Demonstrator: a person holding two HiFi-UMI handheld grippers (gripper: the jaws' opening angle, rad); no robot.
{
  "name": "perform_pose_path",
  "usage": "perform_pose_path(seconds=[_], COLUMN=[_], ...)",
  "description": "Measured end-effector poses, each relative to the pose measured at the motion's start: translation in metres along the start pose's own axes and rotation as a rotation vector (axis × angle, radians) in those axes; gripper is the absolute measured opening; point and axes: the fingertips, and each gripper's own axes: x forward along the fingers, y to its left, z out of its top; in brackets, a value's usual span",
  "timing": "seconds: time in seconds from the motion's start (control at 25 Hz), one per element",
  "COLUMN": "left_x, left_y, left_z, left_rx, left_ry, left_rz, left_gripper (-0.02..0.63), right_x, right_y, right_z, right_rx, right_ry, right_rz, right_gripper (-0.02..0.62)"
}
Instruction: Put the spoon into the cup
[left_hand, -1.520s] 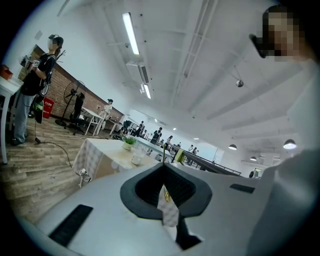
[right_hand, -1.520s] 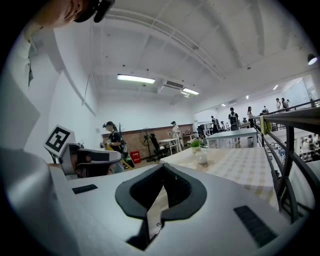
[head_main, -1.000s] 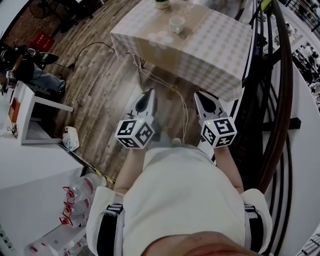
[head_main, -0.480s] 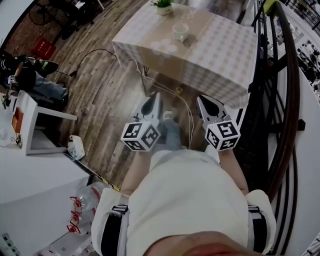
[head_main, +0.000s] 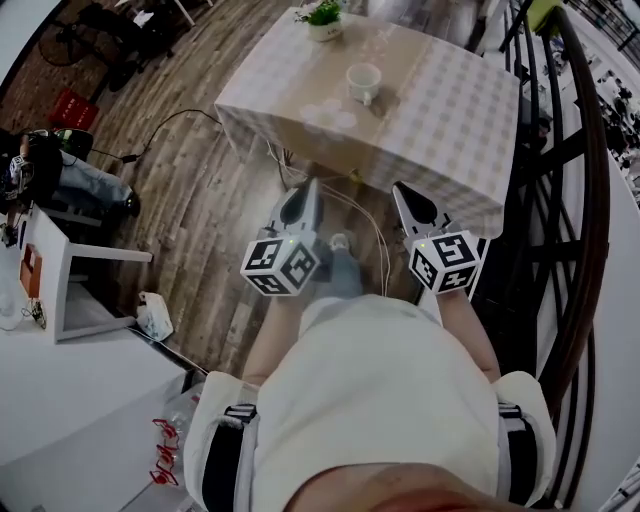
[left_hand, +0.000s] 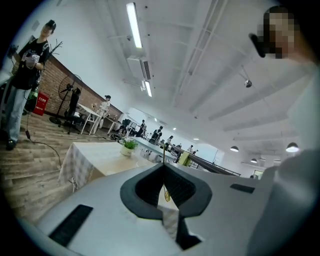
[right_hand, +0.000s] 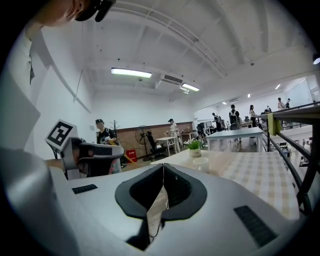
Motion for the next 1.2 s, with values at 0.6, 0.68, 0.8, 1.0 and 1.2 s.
perform_pose_path(seconds=[0.6,0.68,0.8,1.0,1.2], left_x=[0.082,0.097,0.117,0.148,0.173], left_y=[0.087,0.095,0.106,0.12,0.127], left_z=[0.03,0.034,0.04,0.047,0.044], left_rx=[0.006,0.008,0.009,0.016,0.017], left_ry=[0.064,0.074,0.091,0.115,0.141], left_rz=[-0.116,-0.131,-0.155,-0.198,-0.222], left_gripper=[0.005,0.005,0.005,0.005,0.005], right_x=[0.103,0.115,0.133,0.155,0.162], right_y=[-0.009,-0.015,-0.022,-0.035,-0.047], right_z=[0.008,0.01,0.012,0.012,0.007], right_rx=[0.004,0.012,0.017,0.03,0.042], right_ry=[-0.012,-0.019,-0.019,-0.019,-0.008], right_rz=[-0.126,-0.144,-0.172,-0.224,-0.266], right_gripper=[0.002,0.002,0.002,0.002,0.002])
